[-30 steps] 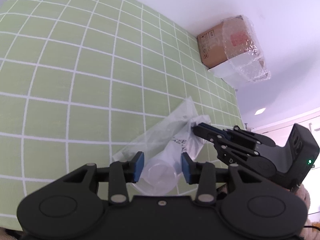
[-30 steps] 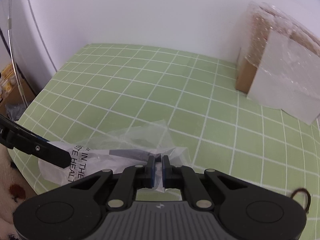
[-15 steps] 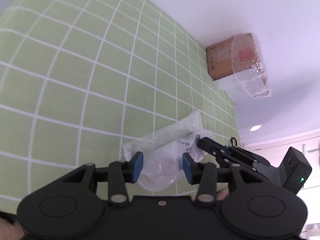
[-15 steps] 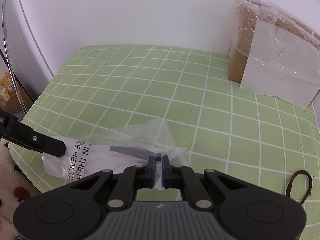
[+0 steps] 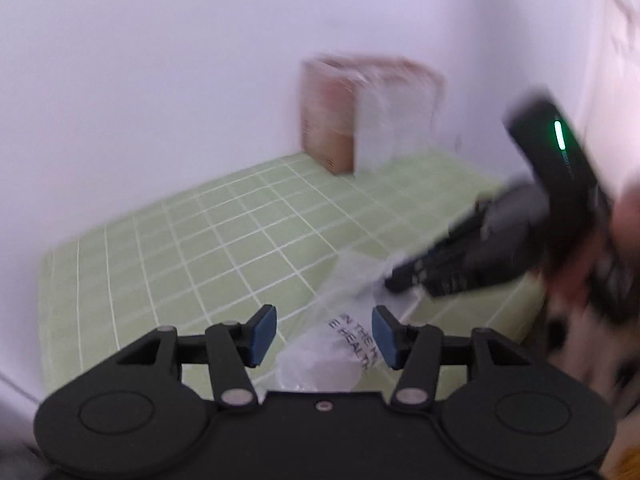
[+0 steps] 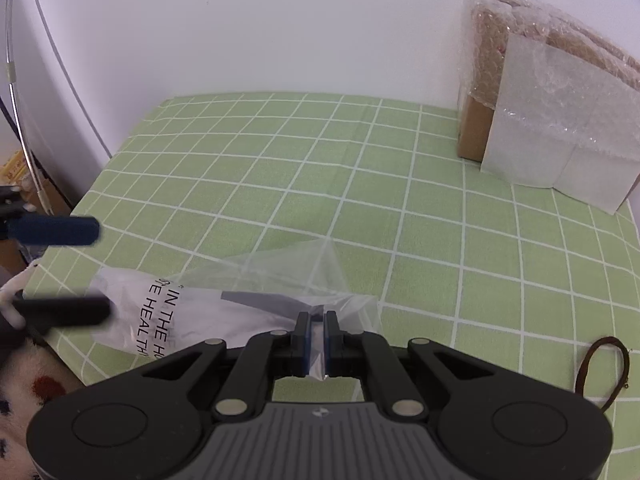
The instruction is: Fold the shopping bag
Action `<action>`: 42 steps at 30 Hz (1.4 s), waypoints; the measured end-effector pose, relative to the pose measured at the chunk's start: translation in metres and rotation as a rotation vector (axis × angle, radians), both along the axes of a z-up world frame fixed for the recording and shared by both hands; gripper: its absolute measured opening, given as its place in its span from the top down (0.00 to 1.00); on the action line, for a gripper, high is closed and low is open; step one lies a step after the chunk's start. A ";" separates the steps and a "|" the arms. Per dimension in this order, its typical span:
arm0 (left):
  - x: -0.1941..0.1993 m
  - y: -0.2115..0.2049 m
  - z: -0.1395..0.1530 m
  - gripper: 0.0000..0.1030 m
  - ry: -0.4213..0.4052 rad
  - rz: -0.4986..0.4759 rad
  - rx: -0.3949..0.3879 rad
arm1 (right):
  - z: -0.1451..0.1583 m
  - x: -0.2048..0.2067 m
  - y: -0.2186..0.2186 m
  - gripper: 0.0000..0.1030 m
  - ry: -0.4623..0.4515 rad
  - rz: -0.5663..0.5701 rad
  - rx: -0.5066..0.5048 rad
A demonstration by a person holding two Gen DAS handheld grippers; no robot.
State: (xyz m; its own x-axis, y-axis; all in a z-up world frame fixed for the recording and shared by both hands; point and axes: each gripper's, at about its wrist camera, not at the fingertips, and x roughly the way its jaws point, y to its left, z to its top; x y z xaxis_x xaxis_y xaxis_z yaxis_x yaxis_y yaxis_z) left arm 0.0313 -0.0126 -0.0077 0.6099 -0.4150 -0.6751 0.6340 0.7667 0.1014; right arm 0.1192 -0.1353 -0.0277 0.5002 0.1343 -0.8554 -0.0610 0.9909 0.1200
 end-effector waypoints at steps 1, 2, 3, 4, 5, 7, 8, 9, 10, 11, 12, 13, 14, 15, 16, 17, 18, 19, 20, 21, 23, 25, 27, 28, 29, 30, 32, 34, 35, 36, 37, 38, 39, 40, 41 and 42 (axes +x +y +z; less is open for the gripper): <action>0.002 -0.003 -0.006 0.48 0.003 0.006 -0.007 | 0.000 0.000 -0.001 0.95 0.000 0.008 0.004; 0.005 -0.005 -0.012 0.48 0.008 0.013 -0.016 | 0.000 0.000 -0.002 0.95 -0.001 0.017 0.008; 0.007 -0.004 -0.016 0.50 0.028 0.030 -0.023 | 0.000 0.001 -0.003 0.95 0.001 0.025 0.011; 0.009 -0.003 -0.019 0.58 0.049 0.047 -0.031 | 0.000 0.002 -0.003 0.95 0.004 0.033 0.014; 0.011 -0.002 -0.023 0.60 0.070 0.064 -0.038 | 0.000 0.002 -0.004 0.95 0.005 0.037 0.015; 0.014 0.004 -0.025 0.70 0.111 0.115 -0.084 | 0.000 0.003 -0.004 0.95 0.006 0.041 0.017; 0.015 0.004 -0.025 0.74 0.118 0.118 -0.091 | 0.000 0.003 -0.004 0.95 0.007 0.044 0.018; 0.015 0.005 -0.024 0.78 0.133 0.124 -0.103 | 0.000 0.003 -0.004 0.95 0.007 0.044 0.020; 0.014 0.004 -0.022 0.79 0.141 0.129 -0.103 | 0.000 0.003 -0.005 0.95 0.007 0.038 0.024; 0.012 0.003 -0.022 0.79 0.146 0.135 -0.099 | 0.000 0.003 -0.004 0.95 0.006 0.034 0.025; 0.010 0.002 -0.022 0.80 0.149 0.142 -0.095 | -0.001 0.002 -0.004 0.95 0.001 0.028 0.024; 0.009 0.000 -0.024 0.80 0.152 0.156 -0.093 | -0.001 0.001 -0.004 0.95 -0.006 0.020 0.027; 0.008 -0.001 -0.026 0.81 0.155 0.170 -0.091 | -0.002 0.000 -0.004 0.94 -0.013 0.016 0.033; 0.006 -0.002 -0.027 0.81 0.153 0.177 -0.088 | -0.003 -0.002 -0.007 0.93 -0.028 0.008 0.054; 0.005 -0.004 -0.029 0.81 0.151 0.182 -0.084 | -0.003 -0.005 -0.011 0.91 -0.049 -0.003 0.084; 0.004 -0.005 -0.030 0.81 0.148 0.188 -0.081 | -0.003 -0.011 -0.016 0.88 -0.073 -0.024 0.107; 0.004 -0.005 -0.030 0.81 0.151 0.193 -0.084 | -0.002 -0.017 -0.020 0.86 -0.099 -0.050 0.125; 0.004 -0.005 -0.031 0.81 0.154 0.197 -0.088 | 0.000 -0.022 -0.023 0.80 -0.124 -0.070 0.131; 0.004 -0.004 -0.031 0.81 0.158 0.202 -0.096 | 0.001 -0.028 -0.025 0.78 -0.148 -0.088 0.129; 0.005 -0.002 -0.032 0.81 0.164 0.206 -0.106 | 0.002 -0.036 -0.028 0.76 -0.171 -0.115 0.126; 0.006 0.000 -0.032 0.81 0.175 0.211 -0.120 | 0.001 -0.045 -0.032 0.70 -0.193 -0.156 0.132; 0.008 0.001 -0.033 0.81 0.188 0.214 -0.133 | -0.003 -0.048 -0.037 0.70 -0.216 -0.197 0.166; 0.010 0.004 -0.033 0.81 0.200 0.216 -0.147 | -0.008 -0.042 -0.041 0.70 -0.214 -0.214 0.209; 0.010 0.004 -0.033 0.81 0.206 0.215 -0.153 | -0.010 -0.038 -0.043 0.70 -0.212 -0.223 0.233; 0.011 0.005 -0.034 0.81 0.210 0.215 -0.157 | -0.012 -0.033 -0.042 0.70 -0.213 -0.221 0.234; 0.011 0.006 -0.034 0.81 0.215 0.215 -0.160 | -0.014 -0.028 -0.040 0.70 -0.217 -0.212 0.222; 0.014 0.008 -0.034 0.81 0.235 0.218 -0.177 | -0.015 -0.023 -0.036 0.70 -0.216 -0.192 0.209; 0.018 0.012 -0.035 0.80 0.259 0.221 -0.199 | -0.017 -0.017 -0.031 0.79 -0.212 -0.151 0.165; 0.021 0.015 -0.035 0.80 0.277 0.224 -0.219 | -0.018 -0.015 -0.029 0.82 -0.210 -0.130 0.141; 0.027 0.020 -0.037 0.79 0.312 0.232 -0.259 | -0.018 -0.014 -0.029 0.83 -0.210 -0.105 0.133; 0.029 0.022 -0.037 0.78 0.322 0.233 -0.270 | -0.019 -0.014 -0.031 0.84 -0.211 -0.079 0.131; 0.034 0.025 -0.039 0.77 0.346 0.232 -0.294 | -0.019 -0.014 -0.032 0.86 -0.215 -0.054 0.125; 0.041 0.028 -0.041 0.76 0.381 0.226 -0.323 | -0.019 -0.014 -0.033 0.86 -0.218 -0.028 0.120; 0.044 0.030 -0.043 0.75 0.401 0.224 -0.337 | -0.019 -0.013 -0.034 0.86 -0.221 -0.005 0.116; 0.053 0.034 -0.046 0.75 0.455 0.223 -0.374 | -0.019 -0.013 -0.034 0.86 -0.222 0.016 0.112; 0.057 0.036 -0.048 0.75 0.478 0.222 -0.392 | -0.019 -0.012 -0.034 0.86 -0.223 0.044 0.106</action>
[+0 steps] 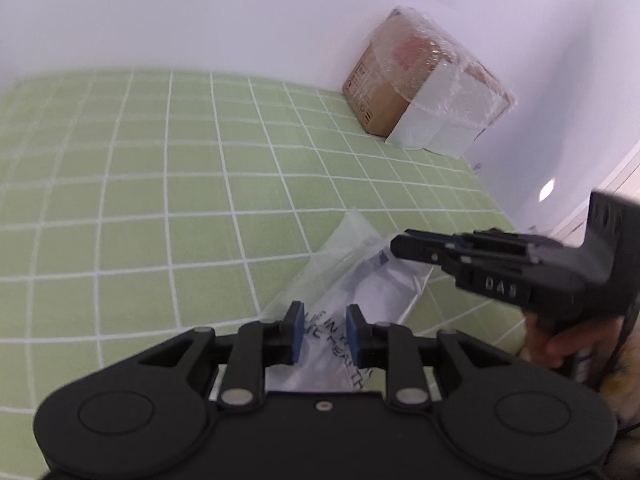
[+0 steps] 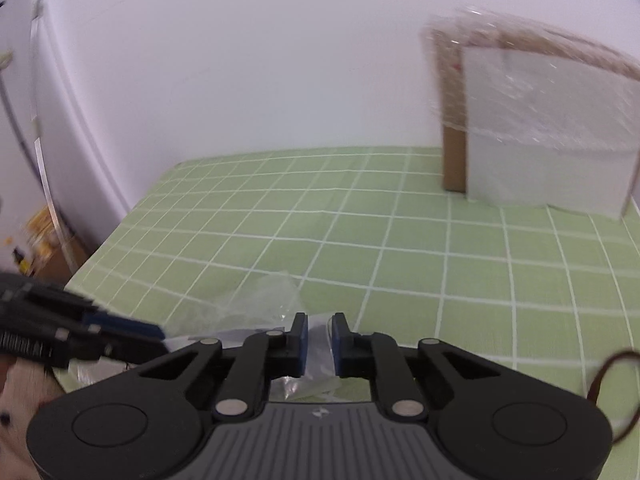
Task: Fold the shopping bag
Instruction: 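Hold the bag with the left gripper while the right gripper folds the bag end over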
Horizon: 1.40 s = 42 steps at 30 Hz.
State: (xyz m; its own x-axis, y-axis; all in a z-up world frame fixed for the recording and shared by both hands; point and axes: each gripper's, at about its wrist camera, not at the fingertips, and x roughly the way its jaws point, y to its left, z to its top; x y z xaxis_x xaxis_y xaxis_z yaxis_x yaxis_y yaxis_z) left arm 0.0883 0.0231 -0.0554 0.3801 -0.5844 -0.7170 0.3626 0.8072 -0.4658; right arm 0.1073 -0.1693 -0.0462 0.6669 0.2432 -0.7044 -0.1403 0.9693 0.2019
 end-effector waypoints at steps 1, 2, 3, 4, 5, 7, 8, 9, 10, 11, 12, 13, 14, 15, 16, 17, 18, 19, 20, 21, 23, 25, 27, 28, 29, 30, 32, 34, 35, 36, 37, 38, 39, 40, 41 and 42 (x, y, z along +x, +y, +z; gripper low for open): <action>0.003 0.002 -0.001 0.75 0.014 0.000 -0.017 | 0.000 0.002 0.000 0.87 -0.002 0.030 -0.012; 0.007 0.005 -0.002 0.75 0.037 0.001 -0.041 | 0.001 0.004 0.000 0.87 -0.005 0.060 -0.023; 0.009 0.007 -0.003 0.76 0.053 0.005 -0.060 | 0.001 0.005 0.000 0.87 -0.007 0.085 -0.029; 0.011 0.009 -0.005 0.76 0.068 0.008 -0.078 | 0.001 0.006 0.000 0.87 -0.009 0.107 -0.031; 0.012 0.012 -0.006 0.76 0.083 0.012 -0.095 | 0.000 0.008 0.000 0.87 -0.009 0.123 -0.031; 0.016 0.014 -0.009 0.77 0.114 0.024 -0.127 | 0.000 0.012 -0.003 0.87 -0.004 0.164 -0.016; 0.017 0.016 -0.010 0.78 0.129 0.030 -0.143 | -0.001 0.015 -0.002 0.86 -0.002 0.179 -0.012; 0.019 0.017 -0.012 0.79 0.149 0.036 -0.161 | -0.002 0.019 0.000 0.86 0.002 0.204 -0.018; 0.021 0.019 -0.014 0.80 0.170 0.042 -0.179 | -0.002 0.021 0.002 0.86 0.005 0.224 -0.033; 0.022 0.019 -0.014 0.81 0.174 0.044 -0.183 | -0.001 0.023 0.004 0.87 0.007 0.237 -0.050; 0.022 0.019 -0.014 0.81 0.176 0.045 -0.184 | -0.001 0.024 0.007 0.87 0.008 0.245 -0.058; 0.022 0.018 -0.014 0.82 0.175 0.046 -0.183 | -0.001 0.025 0.010 0.87 0.010 0.252 -0.071; 0.020 0.017 -0.013 0.82 0.166 0.044 -0.173 | -0.002 0.026 0.012 0.87 0.011 0.256 -0.079; 0.019 0.016 -0.012 0.82 0.156 0.042 -0.163 | -0.002 0.026 0.013 0.87 0.011 0.257 -0.077; 0.016 0.014 -0.010 0.83 0.150 0.042 -0.149 | -0.003 0.026 0.013 0.87 0.012 0.257 -0.072; 0.017 0.014 -0.010 0.83 0.149 0.044 -0.145 | -0.003 0.026 0.013 0.86 0.014 0.256 -0.071; 0.016 0.014 -0.010 0.83 0.156 0.055 -0.140 | -0.003 0.027 0.013 0.86 0.015 0.254 -0.071; 0.016 0.014 -0.010 0.84 0.161 0.062 -0.139 | -0.003 0.027 0.014 0.86 0.015 0.254 -0.075; 0.015 0.013 -0.009 0.84 0.161 0.062 -0.131 | -0.003 0.027 0.015 0.85 0.012 0.256 -0.082; 0.015 0.012 -0.008 0.84 0.160 0.062 -0.122 | -0.003 0.027 0.016 0.85 0.008 0.259 -0.090; 0.014 0.010 -0.008 0.84 0.156 0.065 -0.111 | 0.000 0.024 0.016 0.85 -0.024 0.242 -0.110; 0.012 0.010 -0.007 0.85 0.148 0.070 -0.104 | 0.006 0.015 0.015 0.84 -0.095 0.204 -0.119; 0.011 0.010 -0.007 0.85 0.146 0.076 -0.102 | 0.011 0.005 0.016 0.84 -0.157 0.223 -0.128; 0.012 0.010 -0.008 0.85 0.149 0.076 -0.104 | 0.012 -0.001 0.019 0.84 -0.181 0.270 -0.157; 0.012 0.010 -0.008 0.85 0.152 0.076 -0.106 | 0.012 -0.007 0.023 0.85 -0.200 0.337 -0.199; 0.013 0.011 -0.008 0.85 0.158 0.076 -0.111 | 0.013 -0.013 0.027 0.85 -0.219 0.405 -0.242; 0.015 0.012 -0.009 0.85 0.167 0.075 -0.117 | 0.011 -0.024 0.032 0.81 -0.245 0.506 -0.326; 0.016 0.013 -0.010 0.85 0.174 0.075 -0.121 | 0.009 -0.034 0.036 0.75 -0.269 0.601 -0.409; 0.016 0.013 -0.010 0.85 0.178 0.077 -0.123 | 0.008 -0.039 0.038 0.75 -0.280 0.648 -0.451; 0.017 0.014 -0.010 0.85 0.180 0.079 -0.125 | 0.008 -0.044 0.040 0.75 -0.291 0.695 -0.493; 0.017 0.014 -0.010 0.85 0.180 0.079 -0.126 | 0.006 -0.048 0.042 0.75 -0.293 0.737 -0.520; 0.017 0.014 -0.010 0.85 0.182 0.079 -0.127 | 0.005 -0.050 0.044 0.75 -0.289 0.766 -0.535; 0.017 0.014 -0.010 0.85 0.184 0.079 -0.129 | 0.003 -0.052 0.046 0.75 -0.295 0.787 -0.559; 0.017 0.014 -0.011 0.86 0.186 0.079 -0.130 | 0.000 -0.054 0.049 0.75 -0.305 0.808 -0.590; 0.018 0.014 -0.010 0.86 0.187 0.077 -0.129 | -0.002 -0.055 0.051 0.75 -0.313 0.821 -0.619; 0.018 0.014 -0.010 0.86 0.188 0.075 -0.128 | -0.006 -0.056 0.054 0.75 -0.326 0.837 -0.661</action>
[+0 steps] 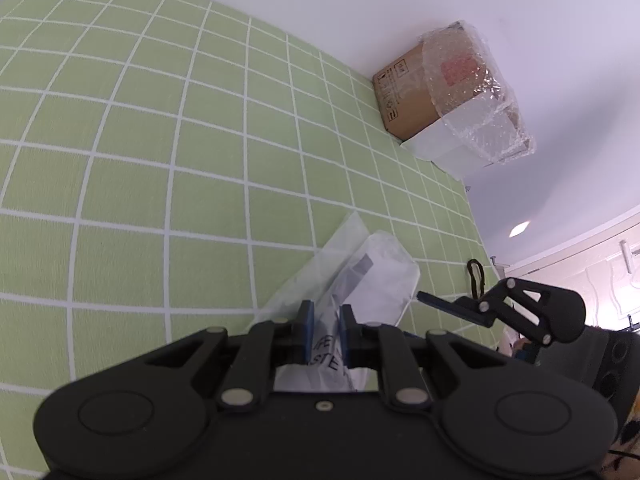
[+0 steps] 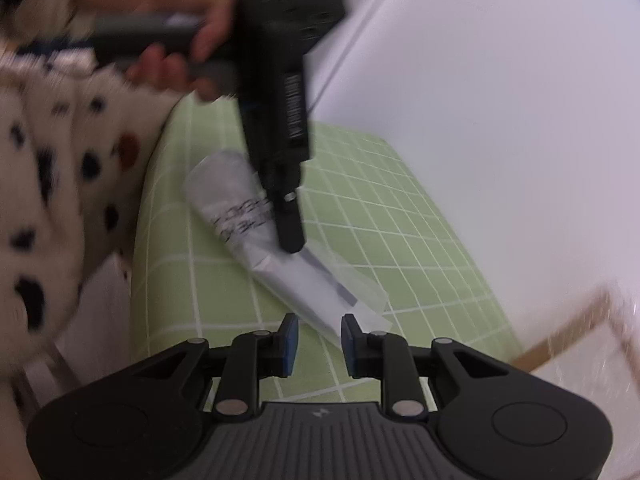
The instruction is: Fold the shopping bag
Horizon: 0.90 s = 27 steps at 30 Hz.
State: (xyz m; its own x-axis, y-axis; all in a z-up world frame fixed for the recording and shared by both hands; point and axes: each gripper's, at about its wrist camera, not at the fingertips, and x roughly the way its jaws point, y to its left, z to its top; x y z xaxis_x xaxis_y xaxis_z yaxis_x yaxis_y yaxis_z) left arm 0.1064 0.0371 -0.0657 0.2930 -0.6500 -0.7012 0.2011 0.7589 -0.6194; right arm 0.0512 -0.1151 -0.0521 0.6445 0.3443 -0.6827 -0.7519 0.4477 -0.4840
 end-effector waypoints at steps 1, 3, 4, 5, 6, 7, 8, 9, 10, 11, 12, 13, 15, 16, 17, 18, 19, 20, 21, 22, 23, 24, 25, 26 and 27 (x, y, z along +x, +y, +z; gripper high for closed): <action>0.000 0.000 0.000 0.86 0.001 -0.002 0.001 | -0.004 -0.001 0.004 0.75 -0.028 0.020 -0.042; 0.001 -0.001 0.000 0.86 0.001 -0.004 0.003 | -0.008 -0.001 0.009 0.75 -0.069 0.038 -0.078; 0.001 -0.001 0.000 0.86 0.000 -0.006 0.005 | -0.010 -0.001 0.012 0.75 -0.086 0.045 -0.091; 0.000 -0.001 0.001 0.86 -0.002 -0.008 0.007 | -0.011 -0.002 0.014 0.75 -0.098 0.060 -0.106; 0.001 -0.001 0.001 0.86 -0.002 -0.009 0.008 | -0.013 -0.003 0.016 0.75 -0.117 0.086 -0.128; 0.001 -0.001 0.001 0.87 -0.002 -0.011 0.009 | -0.016 -0.005 0.019 0.75 -0.141 0.117 -0.154; 0.001 -0.001 0.001 0.87 -0.001 -0.012 0.009 | -0.017 -0.005 0.020 0.75 -0.156 0.141 -0.172; 0.002 -0.001 0.000 0.87 0.001 -0.016 0.007 | -0.018 -0.006 0.021 0.75 -0.172 0.180 -0.198; 0.003 0.000 0.000 0.87 0.004 -0.019 0.005 | -0.018 -0.005 0.021 0.75 -0.183 0.223 -0.223; 0.003 0.000 0.000 0.87 0.006 -0.022 0.003 | -0.017 -0.004 0.021 0.75 -0.184 0.263 -0.242; 0.004 0.000 -0.001 0.87 0.009 -0.026 0.001 | -0.017 -0.001 0.020 0.75 -0.181 0.300 -0.261; 0.005 0.000 -0.001 0.87 0.012 -0.030 -0.001 | -0.016 0.001 0.019 0.75 -0.178 0.336 -0.279; 0.007 0.001 -0.002 0.87 0.020 -0.038 -0.007 | -0.015 0.006 0.019 0.75 -0.176 0.420 -0.324; 0.008 0.001 -0.002 0.88 0.024 -0.038 -0.011 | -0.015 0.009 0.020 0.74 -0.181 0.474 -0.355; 0.008 0.002 -0.003 0.88 0.026 -0.037 -0.015 | -0.014 0.011 0.020 0.72 -0.191 0.521 -0.381; 0.008 0.002 -0.003 0.88 0.028 -0.035 -0.019 | -0.015 0.012 0.020 0.70 -0.203 0.556 -0.399; 0.007 0.003 -0.004 0.88 0.030 -0.033 -0.024 | -0.016 0.013 0.019 0.69 -0.214 0.585 -0.414; 0.007 0.003 -0.004 0.88 0.032 -0.031 -0.028 | -0.016 0.013 0.019 0.68 -0.218 0.599 -0.421; 0.007 0.004 -0.005 0.88 0.032 -0.029 -0.032 | -0.016 0.013 0.020 0.68 -0.218 0.605 -0.422; 0.007 0.003 -0.005 0.89 0.030 -0.028 -0.032 | -0.016 0.014 0.020 0.68 -0.218 0.607 -0.422; 0.006 0.003 -0.004 0.89 0.029 -0.027 -0.032 | -0.016 0.014 0.020 0.69 -0.216 0.602 -0.415; 0.006 0.003 -0.004 0.89 0.027 -0.027 -0.031 | -0.016 0.014 0.019 0.69 -0.218 0.592 -0.399; 0.006 0.003 -0.004 0.89 0.025 -0.029 -0.030 | -0.018 0.014 0.019 0.69 -0.223 0.579 -0.381; 0.006 0.003 -0.004 0.89 0.025 -0.030 -0.030 | -0.020 0.014 0.018 0.68 -0.230 0.572 -0.370; 0.006 0.004 -0.005 0.89 0.028 -0.032 -0.033 | -0.023 0.012 0.018 0.69 -0.251 0.573 -0.364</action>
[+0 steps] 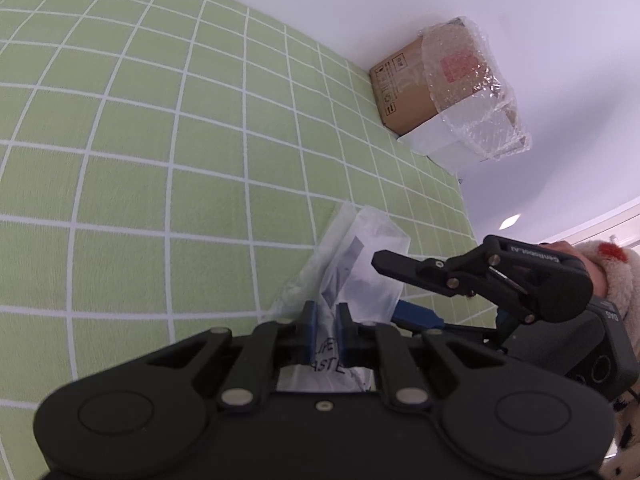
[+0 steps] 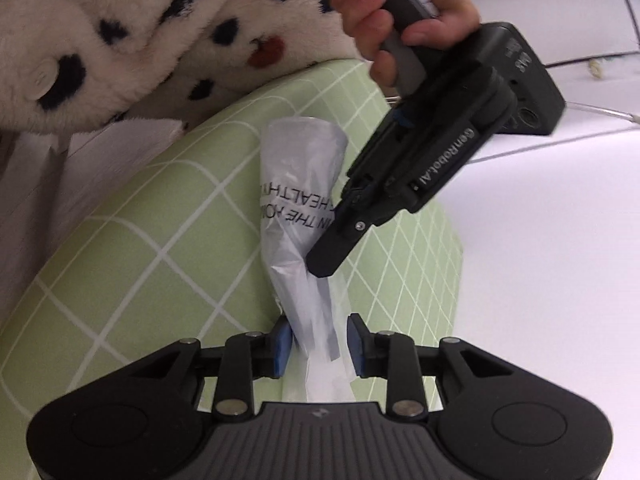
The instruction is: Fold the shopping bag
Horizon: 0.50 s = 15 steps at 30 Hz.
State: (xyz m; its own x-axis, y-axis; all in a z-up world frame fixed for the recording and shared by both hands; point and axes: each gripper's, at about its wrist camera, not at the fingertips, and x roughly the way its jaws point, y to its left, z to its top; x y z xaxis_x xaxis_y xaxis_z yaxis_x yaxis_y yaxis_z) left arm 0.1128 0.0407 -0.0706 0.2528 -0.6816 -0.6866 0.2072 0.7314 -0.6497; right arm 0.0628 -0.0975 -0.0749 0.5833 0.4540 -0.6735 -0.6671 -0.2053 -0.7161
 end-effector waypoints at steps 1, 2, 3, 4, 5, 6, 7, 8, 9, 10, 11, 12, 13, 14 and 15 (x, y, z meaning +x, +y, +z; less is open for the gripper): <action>0.001 0.000 0.000 0.89 0.003 -0.002 -0.003 | -0.004 -0.003 -0.002 0.69 -0.026 0.017 0.002; 0.002 0.001 -0.001 0.89 0.007 -0.006 -0.007 | -0.004 -0.005 -0.004 0.70 -0.045 0.037 -0.004; 0.003 0.001 -0.002 0.89 0.012 -0.010 -0.011 | -0.003 -0.006 -0.005 0.74 -0.034 0.045 -0.018; 0.004 0.002 -0.002 0.89 0.016 -0.014 -0.015 | -0.002 -0.005 -0.005 0.88 -0.010 0.048 -0.036; 0.004 0.002 -0.002 0.89 0.017 -0.019 -0.014 | -0.001 -0.005 -0.003 0.88 0.009 0.038 -0.039; 0.005 0.002 -0.002 0.89 0.017 -0.024 -0.012 | 0.001 -0.003 -0.001 0.88 0.026 0.019 -0.033; 0.005 0.001 -0.002 0.89 0.017 -0.027 -0.011 | 0.005 0.001 0.001 0.91 0.063 -0.008 -0.030; 0.006 0.001 -0.001 0.89 0.020 -0.027 -0.009 | 0.013 0.009 0.005 0.91 0.130 -0.049 -0.027; 0.006 0.000 0.000 0.89 0.022 -0.029 -0.002 | 0.023 0.021 0.010 0.91 0.227 -0.111 -0.022; 0.006 -0.001 0.001 0.89 0.018 -0.042 0.008 | 0.031 0.030 0.013 0.91 0.300 -0.155 -0.021; 0.007 -0.003 0.003 0.89 0.014 -0.057 0.019 | 0.036 0.036 0.015 0.91 0.354 -0.183 -0.025; 0.007 -0.005 0.005 0.89 0.000 -0.084 0.034 | 0.040 0.040 0.014 0.91 0.393 -0.200 -0.030; 0.008 -0.008 0.006 0.88 -0.011 -0.106 0.044 | 0.044 0.045 0.016 0.91 0.438 -0.219 -0.040; 0.006 -0.012 0.009 0.88 -0.034 -0.144 0.066 | 0.049 0.050 0.020 0.91 0.500 -0.245 -0.058; 0.004 -0.017 0.012 0.86 -0.059 -0.185 0.089 | 0.054 0.054 0.024 0.91 0.566 -0.275 -0.082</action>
